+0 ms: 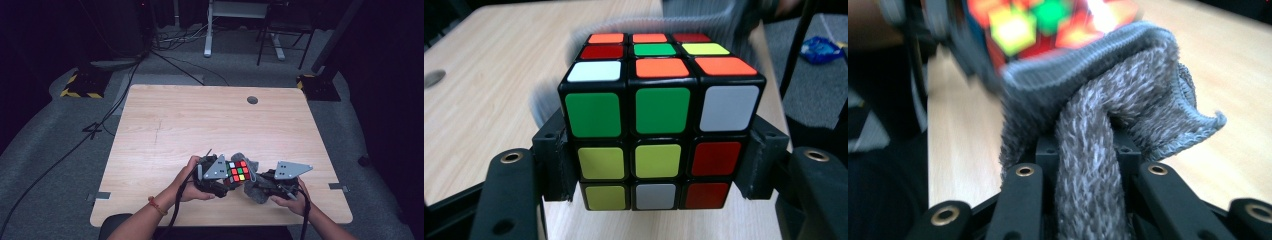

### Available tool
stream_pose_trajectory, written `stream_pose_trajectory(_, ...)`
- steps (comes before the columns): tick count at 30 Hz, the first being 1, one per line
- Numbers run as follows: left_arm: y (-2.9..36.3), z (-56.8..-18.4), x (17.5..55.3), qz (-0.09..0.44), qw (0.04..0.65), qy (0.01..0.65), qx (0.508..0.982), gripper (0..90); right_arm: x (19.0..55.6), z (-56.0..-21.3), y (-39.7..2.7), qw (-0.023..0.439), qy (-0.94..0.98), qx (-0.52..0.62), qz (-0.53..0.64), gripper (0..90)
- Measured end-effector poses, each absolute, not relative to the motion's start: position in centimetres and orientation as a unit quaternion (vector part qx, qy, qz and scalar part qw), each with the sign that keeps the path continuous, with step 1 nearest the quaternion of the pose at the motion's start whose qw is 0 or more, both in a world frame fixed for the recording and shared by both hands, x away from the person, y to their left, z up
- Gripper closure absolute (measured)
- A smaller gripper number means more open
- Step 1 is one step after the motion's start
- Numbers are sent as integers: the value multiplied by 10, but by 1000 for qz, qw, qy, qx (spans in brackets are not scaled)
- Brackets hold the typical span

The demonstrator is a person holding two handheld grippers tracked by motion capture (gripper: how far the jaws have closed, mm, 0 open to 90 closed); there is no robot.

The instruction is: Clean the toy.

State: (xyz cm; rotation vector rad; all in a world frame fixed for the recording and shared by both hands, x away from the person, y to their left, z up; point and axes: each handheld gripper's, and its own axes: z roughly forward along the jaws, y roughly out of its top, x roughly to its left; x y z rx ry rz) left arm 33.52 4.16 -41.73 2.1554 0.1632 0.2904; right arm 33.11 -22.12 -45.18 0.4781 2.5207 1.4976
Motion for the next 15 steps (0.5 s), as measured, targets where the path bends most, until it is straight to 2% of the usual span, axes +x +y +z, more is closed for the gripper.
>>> stream_pose_trajectory(3, 43, -416, 334, 128, 458, 62, 878, 333, 329, -456, -214, 93, 853, 154, 489, 737)
stream_pose_trajectory(5, 46, -415, 337, 116, 467, 70, 874, 334, 329, -453, -215, 90, 846, 160, 500, 738)
stream_pose_trajectory(10, 47, -415, 336, 134, 458, 67, 876, 333, 326, -440, -223, 109, 824, 160, 533, 738)
stream_pose_trajectory(15, 45, -416, 336, 128, 460, 64, 877, 333, 326, -432, -229, 117, 808, 164, 554, 737)
